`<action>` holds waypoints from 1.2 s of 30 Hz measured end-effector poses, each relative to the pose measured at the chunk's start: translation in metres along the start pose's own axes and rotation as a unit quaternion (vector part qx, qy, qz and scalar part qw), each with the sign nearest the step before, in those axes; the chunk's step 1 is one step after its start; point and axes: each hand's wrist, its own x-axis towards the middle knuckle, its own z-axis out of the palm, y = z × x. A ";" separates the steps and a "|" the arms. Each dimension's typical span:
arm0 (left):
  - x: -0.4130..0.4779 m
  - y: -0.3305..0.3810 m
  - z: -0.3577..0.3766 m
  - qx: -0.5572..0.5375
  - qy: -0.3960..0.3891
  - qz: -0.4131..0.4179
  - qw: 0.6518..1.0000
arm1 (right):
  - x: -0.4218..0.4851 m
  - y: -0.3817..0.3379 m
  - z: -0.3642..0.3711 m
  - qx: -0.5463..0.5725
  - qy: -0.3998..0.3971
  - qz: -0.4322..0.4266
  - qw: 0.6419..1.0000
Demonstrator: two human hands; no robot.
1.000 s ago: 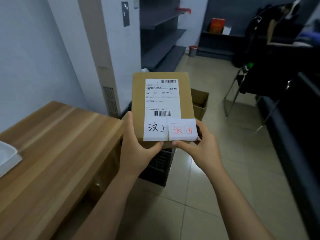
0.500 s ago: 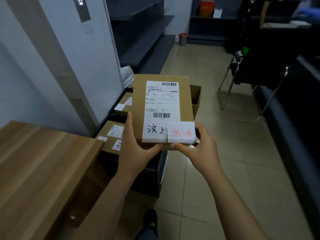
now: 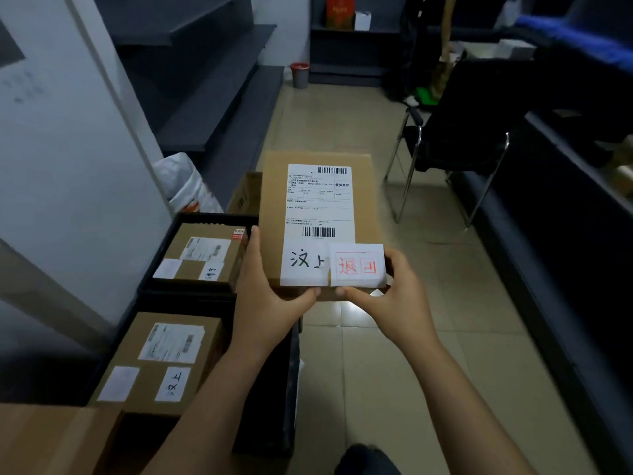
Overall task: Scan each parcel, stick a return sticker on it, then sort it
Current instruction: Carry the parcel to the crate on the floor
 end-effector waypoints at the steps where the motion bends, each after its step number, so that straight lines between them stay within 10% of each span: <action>1: 0.013 -0.002 0.010 -0.002 -0.005 -0.002 1.000 | 0.015 0.006 -0.002 -0.001 -0.001 0.002 1.000; 16: 0.218 0.001 0.147 0.002 0.127 -0.090 0.988 | 0.316 0.052 -0.026 -0.007 -0.157 -0.057 0.986; 36: 0.348 -0.094 0.083 0.063 0.430 -0.297 0.850 | 0.509 0.014 0.218 0.002 -0.515 -0.153 0.844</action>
